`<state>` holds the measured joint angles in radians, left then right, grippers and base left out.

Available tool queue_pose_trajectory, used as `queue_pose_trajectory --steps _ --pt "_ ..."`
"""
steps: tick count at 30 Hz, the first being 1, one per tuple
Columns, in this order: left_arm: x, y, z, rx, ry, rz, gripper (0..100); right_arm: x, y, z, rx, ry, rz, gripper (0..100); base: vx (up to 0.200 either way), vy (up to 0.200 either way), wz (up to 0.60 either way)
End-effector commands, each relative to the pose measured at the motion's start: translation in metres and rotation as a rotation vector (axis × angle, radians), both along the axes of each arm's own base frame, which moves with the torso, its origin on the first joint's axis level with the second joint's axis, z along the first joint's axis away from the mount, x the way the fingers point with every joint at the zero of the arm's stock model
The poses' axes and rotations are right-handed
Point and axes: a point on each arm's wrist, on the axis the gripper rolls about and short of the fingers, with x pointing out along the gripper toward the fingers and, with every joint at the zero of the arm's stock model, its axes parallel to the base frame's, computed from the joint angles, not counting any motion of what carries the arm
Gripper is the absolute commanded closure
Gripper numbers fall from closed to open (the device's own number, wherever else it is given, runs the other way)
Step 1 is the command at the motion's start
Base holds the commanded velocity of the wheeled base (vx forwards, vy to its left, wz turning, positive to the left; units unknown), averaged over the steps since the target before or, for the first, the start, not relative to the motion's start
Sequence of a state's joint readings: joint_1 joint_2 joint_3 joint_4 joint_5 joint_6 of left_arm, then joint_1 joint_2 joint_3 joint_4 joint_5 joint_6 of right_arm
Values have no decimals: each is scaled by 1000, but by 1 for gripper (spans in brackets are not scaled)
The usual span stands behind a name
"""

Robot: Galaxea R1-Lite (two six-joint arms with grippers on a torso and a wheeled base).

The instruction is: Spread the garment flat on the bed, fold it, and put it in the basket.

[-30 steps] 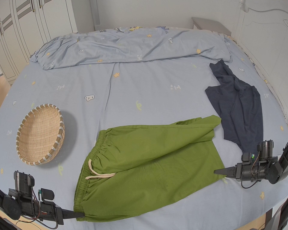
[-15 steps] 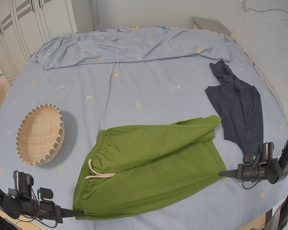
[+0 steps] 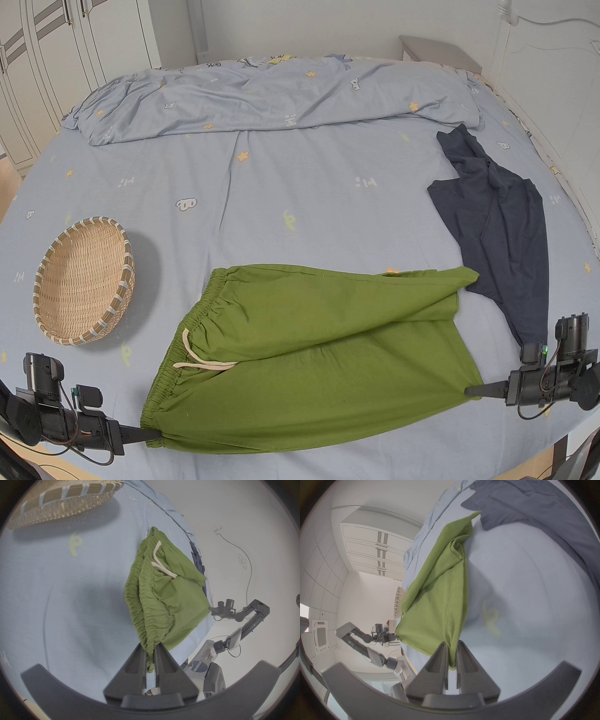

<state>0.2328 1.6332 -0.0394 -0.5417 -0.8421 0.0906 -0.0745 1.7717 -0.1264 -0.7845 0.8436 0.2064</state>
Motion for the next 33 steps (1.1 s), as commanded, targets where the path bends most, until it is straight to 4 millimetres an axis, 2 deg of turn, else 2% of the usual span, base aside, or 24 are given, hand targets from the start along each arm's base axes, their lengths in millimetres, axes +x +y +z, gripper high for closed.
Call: queue_pose_trajectory --steps 1,2,7,19,28,29,33 --pt "2 6 -5 3 18 29 100 -24 5 10 -9 -37 23 100 0 0 0" --pt "5 9 -6 7 31 47 100 -35 3 4 -21 -4 18 100 0 0 0" --pt "9 10 -12 3 59 43 100 -44 2 -4 -59 62 26 100 0 0 0" --pt "1 5 -17 14 75 -7 100 -36 4 -22 -124 144 20 100 0 0 0" --pt "1 4 -21 16 87 -23 100 -29 4 -28 -130 121 30 100 0 0 0" --pt "1 4 -21 16 90 -23 0 -29 4 -28 -129 122 33 0 0 0 0" --pt "2 5 -20 18 76 -22 0 -29 5 -27 -127 117 38 0 0 0 0"
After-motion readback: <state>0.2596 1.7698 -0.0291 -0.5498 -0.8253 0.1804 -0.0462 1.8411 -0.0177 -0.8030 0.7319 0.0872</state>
